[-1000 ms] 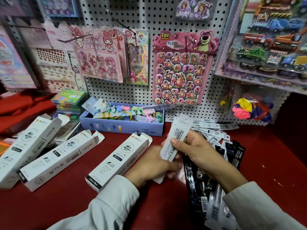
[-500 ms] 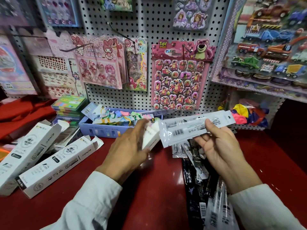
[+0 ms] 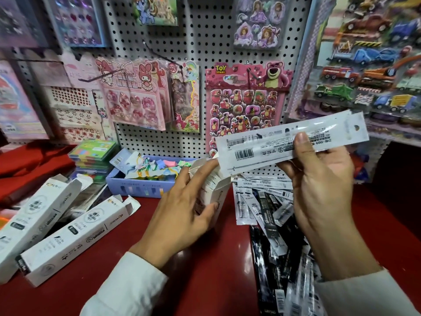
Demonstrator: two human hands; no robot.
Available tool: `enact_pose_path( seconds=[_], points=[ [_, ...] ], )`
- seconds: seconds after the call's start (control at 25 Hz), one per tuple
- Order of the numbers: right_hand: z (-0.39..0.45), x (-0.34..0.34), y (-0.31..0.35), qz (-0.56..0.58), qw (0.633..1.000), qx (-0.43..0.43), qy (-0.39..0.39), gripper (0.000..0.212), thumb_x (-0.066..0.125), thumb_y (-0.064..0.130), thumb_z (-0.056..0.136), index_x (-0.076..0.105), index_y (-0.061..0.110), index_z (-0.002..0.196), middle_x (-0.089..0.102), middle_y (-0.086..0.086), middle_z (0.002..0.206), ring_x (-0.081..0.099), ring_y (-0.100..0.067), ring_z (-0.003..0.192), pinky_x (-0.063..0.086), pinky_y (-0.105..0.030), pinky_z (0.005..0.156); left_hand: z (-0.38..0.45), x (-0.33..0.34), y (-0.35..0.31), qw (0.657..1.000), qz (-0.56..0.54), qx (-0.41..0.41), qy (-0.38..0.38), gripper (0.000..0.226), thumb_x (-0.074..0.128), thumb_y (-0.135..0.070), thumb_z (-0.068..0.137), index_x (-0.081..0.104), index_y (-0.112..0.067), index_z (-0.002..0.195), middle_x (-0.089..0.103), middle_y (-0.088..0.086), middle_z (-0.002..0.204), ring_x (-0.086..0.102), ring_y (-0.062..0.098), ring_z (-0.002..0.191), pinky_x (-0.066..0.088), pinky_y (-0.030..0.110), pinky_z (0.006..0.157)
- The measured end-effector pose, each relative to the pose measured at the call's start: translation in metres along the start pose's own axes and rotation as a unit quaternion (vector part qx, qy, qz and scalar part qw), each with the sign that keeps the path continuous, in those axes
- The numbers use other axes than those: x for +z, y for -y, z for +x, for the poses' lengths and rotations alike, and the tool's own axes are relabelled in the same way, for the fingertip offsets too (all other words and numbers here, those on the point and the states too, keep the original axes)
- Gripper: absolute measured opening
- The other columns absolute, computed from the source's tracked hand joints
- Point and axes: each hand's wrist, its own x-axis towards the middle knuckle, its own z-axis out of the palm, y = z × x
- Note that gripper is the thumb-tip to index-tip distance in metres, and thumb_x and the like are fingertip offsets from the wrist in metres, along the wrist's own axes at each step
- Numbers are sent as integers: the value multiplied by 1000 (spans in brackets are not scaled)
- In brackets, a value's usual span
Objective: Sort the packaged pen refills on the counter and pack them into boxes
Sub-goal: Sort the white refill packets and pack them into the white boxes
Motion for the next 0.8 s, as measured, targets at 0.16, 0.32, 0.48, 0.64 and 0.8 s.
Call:
enact_pose_path(
  seconds=[0.16,0.32,0.48,0.64,0.8],
  points=[
    [2,-5,-1,1,1000,-21,-15,13,62,9,92,59,20,100,71,6,88,69,-10,80,52,-22,56,-1,1,-4,999,35,-4,-3,64,69,-34,81,35,-49,133,43,-9,125,54,17,107,40,33,76],
    [0,-5,-7,-4,999,-32,2,21,65,10,92,60,17,111,71,-8,113,70,-24,103,59,-39,80,1,0,-5,999,52,-3,-11,51,71,-34,78,43,-43,120,43,-9,115,56,19,96,37,31,68],
    [0,-2,-7,-30,997,-68,21,29,71,18,87,62,17,115,63,-20,129,57,-39,124,42,-60,105,1,0,-5,998,57,-8,-21,47,71,-34,78,48,-43,118,43,-9,111,56,19,92,43,33,69],
    [-9,0,-5,-182,976,-104,58,7,69,25,90,67,23,96,71,-14,93,66,-40,88,56,-35,79,-1,2,-8,997,71,10,-26,41,71,-34,80,48,-38,114,43,-8,110,52,17,88,38,31,65],
    [-10,4,7,-321,930,-152,97,20,65,29,93,65,10,88,69,-7,76,65,-19,66,56,-34,56,-1,3,-10,996,78,16,-29,40,71,-32,80,47,-35,112,42,-9,116,51,17,88,33,28,63]
  ],
)
